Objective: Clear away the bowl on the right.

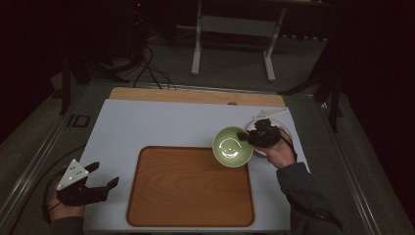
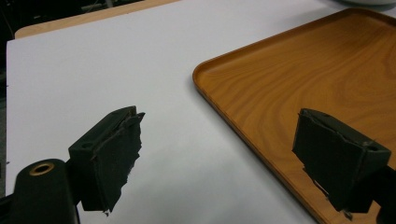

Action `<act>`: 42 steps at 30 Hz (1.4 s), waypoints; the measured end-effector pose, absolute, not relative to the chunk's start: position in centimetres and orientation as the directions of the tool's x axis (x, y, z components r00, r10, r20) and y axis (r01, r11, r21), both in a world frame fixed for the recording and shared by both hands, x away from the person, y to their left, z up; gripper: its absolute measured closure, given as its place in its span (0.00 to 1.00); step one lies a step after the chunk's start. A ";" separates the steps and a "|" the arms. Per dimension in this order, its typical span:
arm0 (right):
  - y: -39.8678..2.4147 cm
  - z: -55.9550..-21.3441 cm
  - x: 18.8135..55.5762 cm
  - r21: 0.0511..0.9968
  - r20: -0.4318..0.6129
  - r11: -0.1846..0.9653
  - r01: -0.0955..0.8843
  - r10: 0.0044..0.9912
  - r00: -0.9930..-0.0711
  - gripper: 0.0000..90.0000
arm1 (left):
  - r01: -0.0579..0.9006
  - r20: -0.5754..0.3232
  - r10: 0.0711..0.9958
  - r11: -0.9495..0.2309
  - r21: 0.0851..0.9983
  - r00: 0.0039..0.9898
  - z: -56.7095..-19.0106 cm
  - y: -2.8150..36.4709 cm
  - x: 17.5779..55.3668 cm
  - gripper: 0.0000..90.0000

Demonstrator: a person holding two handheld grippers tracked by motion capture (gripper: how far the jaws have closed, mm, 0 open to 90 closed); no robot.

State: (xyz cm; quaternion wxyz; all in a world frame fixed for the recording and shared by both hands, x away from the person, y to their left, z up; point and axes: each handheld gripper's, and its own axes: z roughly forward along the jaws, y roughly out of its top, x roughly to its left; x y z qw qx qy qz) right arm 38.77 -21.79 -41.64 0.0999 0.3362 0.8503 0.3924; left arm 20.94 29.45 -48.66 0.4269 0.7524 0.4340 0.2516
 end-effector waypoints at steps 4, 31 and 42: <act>-21.6 -41.7 38.6 0.733 0.095 0.471 0.492 0.645 -0.759 0.92 | 0.440 0.006 0.868 -0.258 0.860 0.496 -48.7 29.4 21.0 0.17; -19.1 -42.2 37.8 0.735 0.116 0.491 0.467 0.588 -0.801 0.92 | 0.439 0.007 0.867 -0.259 0.860 0.497 -48.7 29.4 20.9 0.17; -17.7 -42.5 37.6 0.736 0.126 0.499 0.457 0.563 -0.817 0.92 | 0.437 0.009 0.867 -0.260 0.861 0.498 -48.6 29.4 20.9 0.17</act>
